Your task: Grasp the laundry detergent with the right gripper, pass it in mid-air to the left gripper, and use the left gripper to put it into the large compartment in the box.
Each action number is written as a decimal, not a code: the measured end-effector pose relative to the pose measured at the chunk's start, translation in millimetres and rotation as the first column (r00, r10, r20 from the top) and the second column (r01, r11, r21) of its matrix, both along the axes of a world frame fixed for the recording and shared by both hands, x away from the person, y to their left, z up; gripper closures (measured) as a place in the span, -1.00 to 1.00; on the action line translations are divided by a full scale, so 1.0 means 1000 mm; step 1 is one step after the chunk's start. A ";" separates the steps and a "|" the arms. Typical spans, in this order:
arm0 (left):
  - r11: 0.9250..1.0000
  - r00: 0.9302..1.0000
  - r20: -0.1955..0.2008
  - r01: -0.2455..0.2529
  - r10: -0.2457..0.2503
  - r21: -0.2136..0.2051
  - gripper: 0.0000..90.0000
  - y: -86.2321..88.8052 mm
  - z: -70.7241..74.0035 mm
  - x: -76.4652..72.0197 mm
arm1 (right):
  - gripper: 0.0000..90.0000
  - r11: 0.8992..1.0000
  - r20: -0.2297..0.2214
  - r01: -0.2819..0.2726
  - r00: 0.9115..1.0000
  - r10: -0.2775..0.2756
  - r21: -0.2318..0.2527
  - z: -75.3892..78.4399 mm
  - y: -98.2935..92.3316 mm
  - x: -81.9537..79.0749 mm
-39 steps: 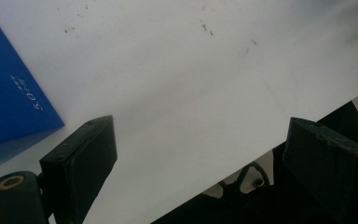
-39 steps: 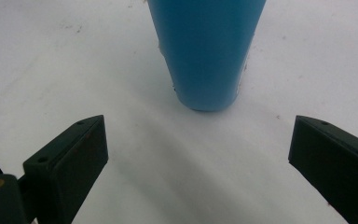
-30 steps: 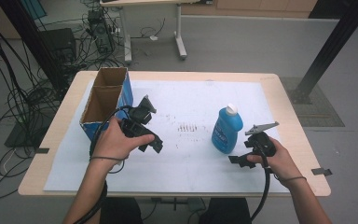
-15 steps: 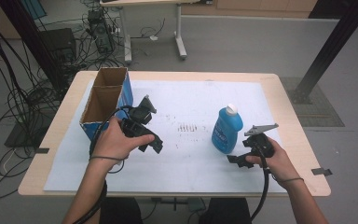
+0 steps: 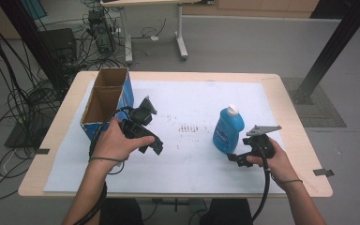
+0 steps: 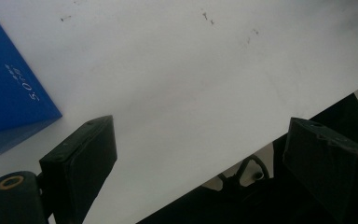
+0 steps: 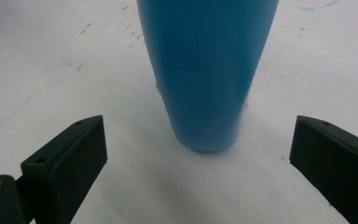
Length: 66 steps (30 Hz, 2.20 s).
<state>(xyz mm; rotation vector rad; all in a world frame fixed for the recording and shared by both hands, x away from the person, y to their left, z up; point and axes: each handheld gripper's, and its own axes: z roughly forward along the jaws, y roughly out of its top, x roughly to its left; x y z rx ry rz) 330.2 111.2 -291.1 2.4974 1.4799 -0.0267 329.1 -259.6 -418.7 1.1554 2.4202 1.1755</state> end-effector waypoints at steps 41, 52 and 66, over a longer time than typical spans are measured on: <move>1.000 0.999 -0.034 0.002 -0.001 0.024 -0.78 -0.002 -0.006 0.002 | -0.94 0.986 0.118 0.007 0.993 -0.027 0.168 -0.020 0.011 0.006; 1.000 0.999 -0.033 0.004 -0.003 0.023 -0.78 -0.003 -0.006 0.002 | -0.94 0.983 0.172 0.033 0.983 -0.065 0.179 -0.026 0.016 0.008; 1.000 0.999 -0.041 0.002 -0.001 0.022 -0.78 -0.003 -0.009 0.000 | -0.93 0.974 0.234 0.095 0.962 -0.143 0.205 -0.031 0.018 0.012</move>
